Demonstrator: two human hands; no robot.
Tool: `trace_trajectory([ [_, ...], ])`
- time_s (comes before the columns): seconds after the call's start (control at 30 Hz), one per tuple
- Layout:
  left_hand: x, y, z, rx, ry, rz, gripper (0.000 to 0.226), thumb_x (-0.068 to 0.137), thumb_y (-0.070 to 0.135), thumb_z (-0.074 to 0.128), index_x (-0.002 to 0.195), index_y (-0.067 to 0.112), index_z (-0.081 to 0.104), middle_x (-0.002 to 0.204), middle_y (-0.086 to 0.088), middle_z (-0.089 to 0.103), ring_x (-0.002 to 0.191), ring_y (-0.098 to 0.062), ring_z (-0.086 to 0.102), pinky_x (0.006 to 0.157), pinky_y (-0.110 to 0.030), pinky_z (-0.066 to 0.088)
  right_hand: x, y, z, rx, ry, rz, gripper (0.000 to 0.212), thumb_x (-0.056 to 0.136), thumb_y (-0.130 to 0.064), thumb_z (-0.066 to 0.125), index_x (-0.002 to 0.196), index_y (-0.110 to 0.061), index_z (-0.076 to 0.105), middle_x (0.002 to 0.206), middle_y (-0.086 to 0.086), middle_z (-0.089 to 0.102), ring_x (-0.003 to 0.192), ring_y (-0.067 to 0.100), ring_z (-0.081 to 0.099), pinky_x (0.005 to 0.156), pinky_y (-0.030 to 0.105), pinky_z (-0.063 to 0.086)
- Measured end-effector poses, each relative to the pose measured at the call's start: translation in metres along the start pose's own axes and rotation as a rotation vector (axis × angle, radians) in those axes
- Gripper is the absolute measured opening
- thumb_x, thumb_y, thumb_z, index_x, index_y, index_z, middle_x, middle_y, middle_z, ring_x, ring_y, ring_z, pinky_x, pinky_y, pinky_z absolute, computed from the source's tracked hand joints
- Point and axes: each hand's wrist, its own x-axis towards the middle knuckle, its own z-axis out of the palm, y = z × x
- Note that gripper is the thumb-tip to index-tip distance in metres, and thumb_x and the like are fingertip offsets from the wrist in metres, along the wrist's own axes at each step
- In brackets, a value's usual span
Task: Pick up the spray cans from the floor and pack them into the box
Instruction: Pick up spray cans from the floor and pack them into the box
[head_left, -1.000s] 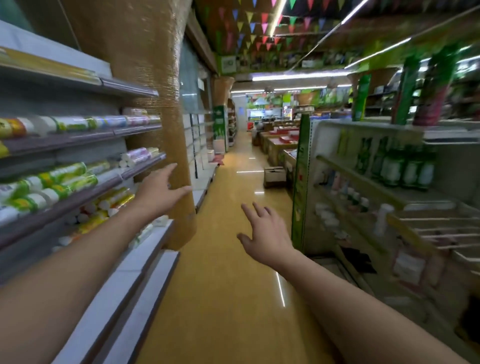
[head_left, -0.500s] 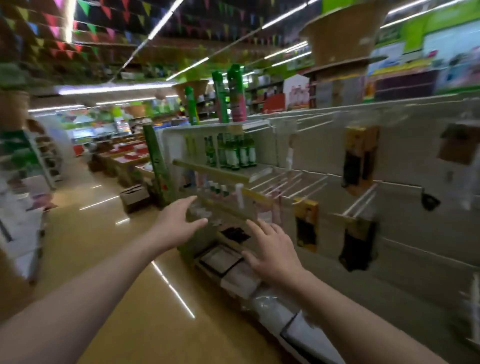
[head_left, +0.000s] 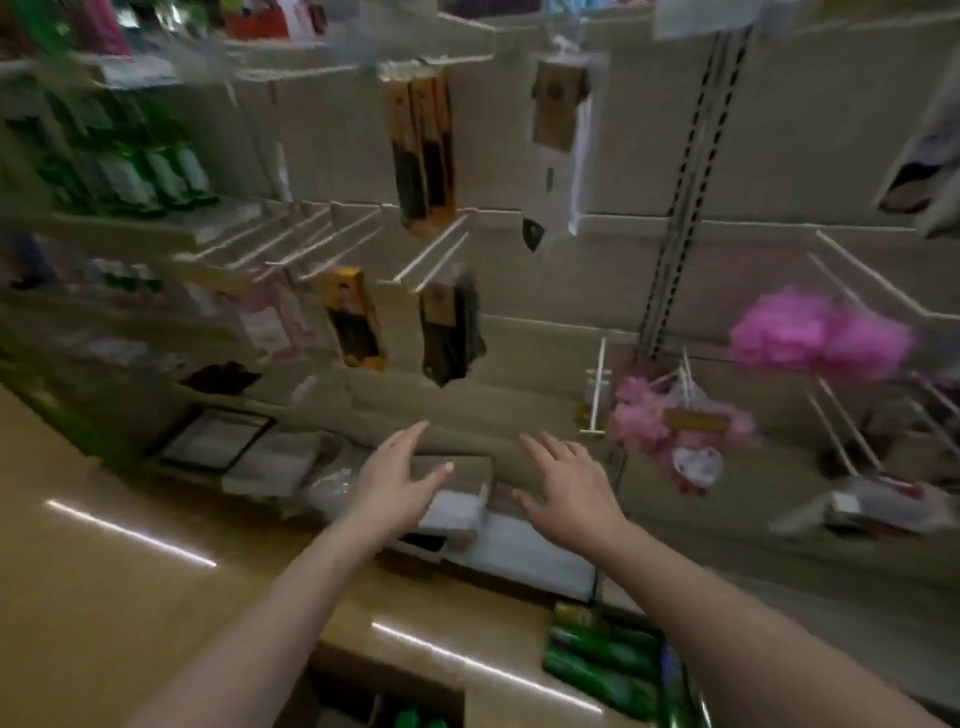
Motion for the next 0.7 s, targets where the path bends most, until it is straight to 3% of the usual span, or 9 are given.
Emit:
trace_trajectory([
  [0.2, -0.007, 0.019, 0.137, -0.041, -0.271, -0.011, 0.070, 0.092, 0.048, 0.063, 0.153, 0.028, 0.034, 0.155, 0.005, 0.038, 0.141, -0.014, 0.037, 0.115, -0.038, 0.036, -0.029, 0.134, 0.035, -0.018, -0.166, 0.165, 0.074, 0.094, -0.050, 0.053, 0.157, -0.028, 0.021, 0.161, 0.004, 0.027, 0.145, 0.030, 0.027, 0.117, 0.045, 0.029],
  [0.4, 0.007, 0.023, 0.254, -0.002, -0.428, -0.011, 0.069, 0.095, 0.042, 0.061, 0.154, 0.023, 0.032, 0.157, 0.003, 0.035, 0.145, -0.017, 0.030, 0.118, -0.033, 0.028, -0.051, 0.218, 0.105, 0.003, -0.284, 0.319, 0.066, 0.093, -0.045, 0.056, 0.152, -0.028, 0.030, 0.154, 0.004, 0.038, 0.138, 0.029, 0.037, 0.112, 0.044, 0.035],
  [0.7, 0.028, -0.095, 0.429, 0.130, -0.502, -0.037, 0.070, 0.093, 0.046, 0.060, 0.154, 0.022, 0.033, 0.157, -0.002, 0.037, 0.143, -0.021, 0.034, 0.116, -0.033, 0.031, -0.041, 0.313, 0.301, 0.015, -0.380, 0.476, 0.077, 0.090, -0.049, 0.059, 0.156, -0.027, 0.026, 0.159, 0.003, 0.032, 0.140, 0.030, 0.036, 0.112, 0.043, 0.033],
])
